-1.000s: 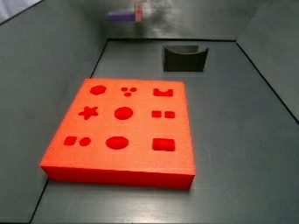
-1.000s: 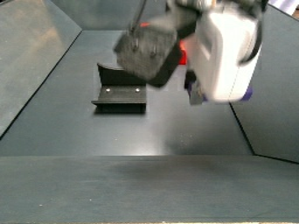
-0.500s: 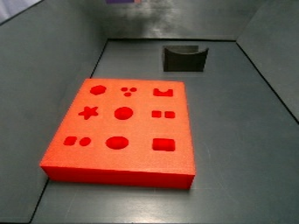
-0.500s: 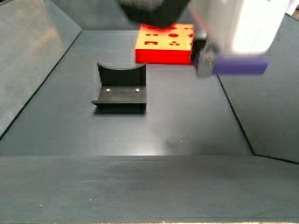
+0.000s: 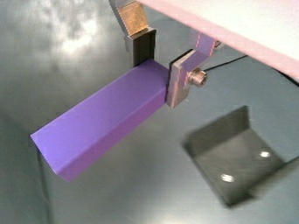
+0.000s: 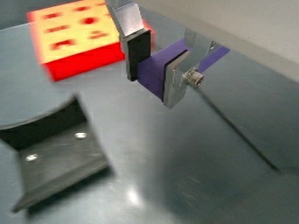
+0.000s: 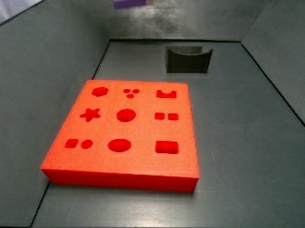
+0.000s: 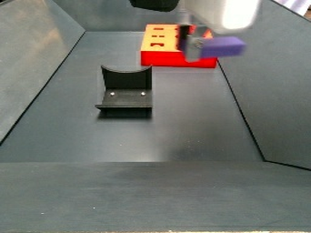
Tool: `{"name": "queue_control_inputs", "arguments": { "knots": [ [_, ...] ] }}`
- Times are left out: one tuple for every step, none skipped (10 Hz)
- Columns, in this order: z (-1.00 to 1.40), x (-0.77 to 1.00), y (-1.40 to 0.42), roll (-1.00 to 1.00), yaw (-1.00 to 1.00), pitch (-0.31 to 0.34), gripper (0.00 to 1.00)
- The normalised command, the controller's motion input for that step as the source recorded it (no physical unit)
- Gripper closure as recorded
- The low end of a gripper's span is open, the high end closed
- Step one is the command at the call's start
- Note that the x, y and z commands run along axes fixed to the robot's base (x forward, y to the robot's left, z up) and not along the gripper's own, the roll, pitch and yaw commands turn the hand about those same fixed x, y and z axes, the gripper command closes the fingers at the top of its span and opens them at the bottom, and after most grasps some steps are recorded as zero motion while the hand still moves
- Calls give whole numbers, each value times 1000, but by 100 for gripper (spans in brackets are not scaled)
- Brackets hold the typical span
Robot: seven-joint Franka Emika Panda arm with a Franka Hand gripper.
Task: Pick up the rectangle object. Move up. Place the rectangle object on the fixture. Regrasp the rectangle object. Move to above the board. Insert the rectangle object.
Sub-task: Place the rectangle object on the fixture.
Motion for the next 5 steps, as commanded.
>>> {"name": "queue_control_inputs", "arguments": {
  "knots": [
    [-246,627,-1000,78,1000,-50,100],
    [-248,640,-1000,81,1000,-48,100],
    [-243,695,-1000,92,1000,-42,100],
    [-237,748,-1000,98,1000,-39,100],
    [-182,664,-797,104,1000,-36,100]
  ]
}}
